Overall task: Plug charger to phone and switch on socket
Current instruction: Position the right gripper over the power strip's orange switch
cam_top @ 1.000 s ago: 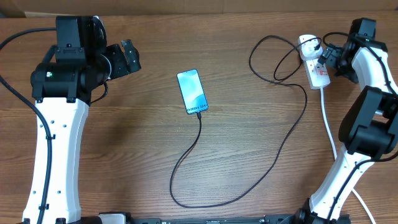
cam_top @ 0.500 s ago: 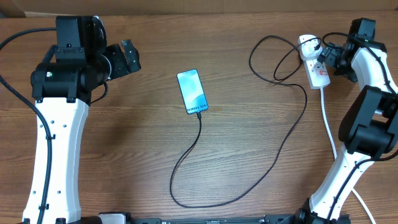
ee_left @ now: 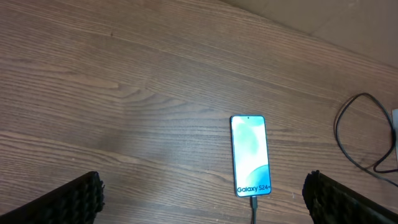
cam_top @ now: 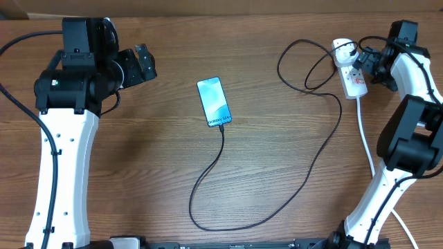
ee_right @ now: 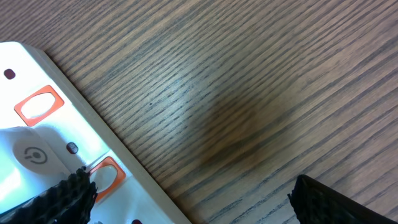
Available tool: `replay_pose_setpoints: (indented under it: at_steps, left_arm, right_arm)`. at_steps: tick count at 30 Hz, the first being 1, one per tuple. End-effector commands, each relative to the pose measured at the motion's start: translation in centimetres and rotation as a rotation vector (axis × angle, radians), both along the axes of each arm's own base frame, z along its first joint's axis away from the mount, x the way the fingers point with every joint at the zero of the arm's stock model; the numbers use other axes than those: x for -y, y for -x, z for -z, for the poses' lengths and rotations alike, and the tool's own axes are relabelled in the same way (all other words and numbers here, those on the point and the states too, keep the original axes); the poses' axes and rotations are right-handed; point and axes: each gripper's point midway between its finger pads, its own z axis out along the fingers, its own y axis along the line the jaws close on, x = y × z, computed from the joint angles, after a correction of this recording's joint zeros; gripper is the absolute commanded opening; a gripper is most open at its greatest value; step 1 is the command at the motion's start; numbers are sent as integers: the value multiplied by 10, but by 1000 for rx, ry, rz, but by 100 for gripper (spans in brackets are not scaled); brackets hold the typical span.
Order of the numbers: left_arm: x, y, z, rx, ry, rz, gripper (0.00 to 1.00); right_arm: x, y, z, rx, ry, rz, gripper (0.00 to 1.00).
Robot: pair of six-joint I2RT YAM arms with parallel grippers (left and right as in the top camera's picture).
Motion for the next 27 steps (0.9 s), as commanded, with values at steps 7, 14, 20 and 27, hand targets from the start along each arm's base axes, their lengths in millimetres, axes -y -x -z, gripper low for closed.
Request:
replay_pose_setpoints:
  at_steps: [7,14,20,27]
  left_arm:
    - [-2,0,2,-5,-26,9,100]
    - [-2,0,2,-5,-26,9,99]
    - [-2,0,2,-5,-26,9,100]
    - [-2,0,2,-5,-26,9,99]
  right_arm:
    - [5,0,6,-5,7,15,100]
    - [5,1,6,-10,8,16,100]
    - [5,1,7,-14,9,13,100]
    - [6,2,7,-16,13,15,100]
